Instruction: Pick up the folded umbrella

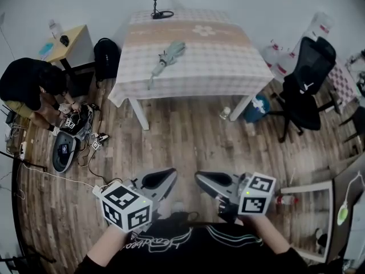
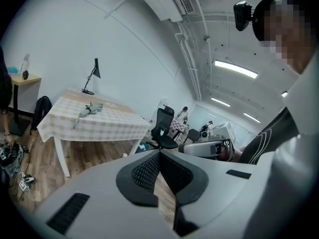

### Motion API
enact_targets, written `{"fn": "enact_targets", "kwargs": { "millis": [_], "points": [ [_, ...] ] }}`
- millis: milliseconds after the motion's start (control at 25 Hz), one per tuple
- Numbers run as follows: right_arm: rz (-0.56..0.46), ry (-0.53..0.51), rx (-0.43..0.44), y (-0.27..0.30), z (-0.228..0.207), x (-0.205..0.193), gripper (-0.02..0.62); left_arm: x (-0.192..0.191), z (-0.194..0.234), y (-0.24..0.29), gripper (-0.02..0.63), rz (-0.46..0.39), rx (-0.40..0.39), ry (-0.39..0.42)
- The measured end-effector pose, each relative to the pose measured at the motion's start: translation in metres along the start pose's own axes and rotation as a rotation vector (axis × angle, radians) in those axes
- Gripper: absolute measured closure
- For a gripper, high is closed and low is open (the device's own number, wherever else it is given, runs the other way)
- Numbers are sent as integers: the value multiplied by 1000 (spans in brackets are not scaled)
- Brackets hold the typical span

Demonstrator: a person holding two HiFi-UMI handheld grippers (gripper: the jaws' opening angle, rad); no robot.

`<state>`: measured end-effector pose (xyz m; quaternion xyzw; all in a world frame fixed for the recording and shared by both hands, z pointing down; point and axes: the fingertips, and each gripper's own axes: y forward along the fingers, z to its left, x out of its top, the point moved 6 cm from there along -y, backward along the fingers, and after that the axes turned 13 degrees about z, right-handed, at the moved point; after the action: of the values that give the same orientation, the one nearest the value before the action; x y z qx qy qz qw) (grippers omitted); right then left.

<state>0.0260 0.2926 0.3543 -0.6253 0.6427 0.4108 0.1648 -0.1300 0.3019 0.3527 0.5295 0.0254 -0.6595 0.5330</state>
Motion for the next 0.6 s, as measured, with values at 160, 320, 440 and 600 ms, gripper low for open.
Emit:
{"fn": "enact_targets", "kwargs": {
  "millis": [160, 320, 440, 600],
  "points": [
    [-13, 7, -20, 25, -9, 21, 584, 13, 35, -3, 609, 9, -14, 5],
    [-16, 16, -46, 34, -17, 33, 584, 27, 54, -1, 607, 11, -20, 22],
    [-19, 21, -60, 34, -25, 42, 584, 35, 64, 3, 609, 19, -29, 28],
    [-34, 27, -62, 33, -45, 55, 584, 47, 78, 15, 609, 29, -23, 20]
  ]
}}
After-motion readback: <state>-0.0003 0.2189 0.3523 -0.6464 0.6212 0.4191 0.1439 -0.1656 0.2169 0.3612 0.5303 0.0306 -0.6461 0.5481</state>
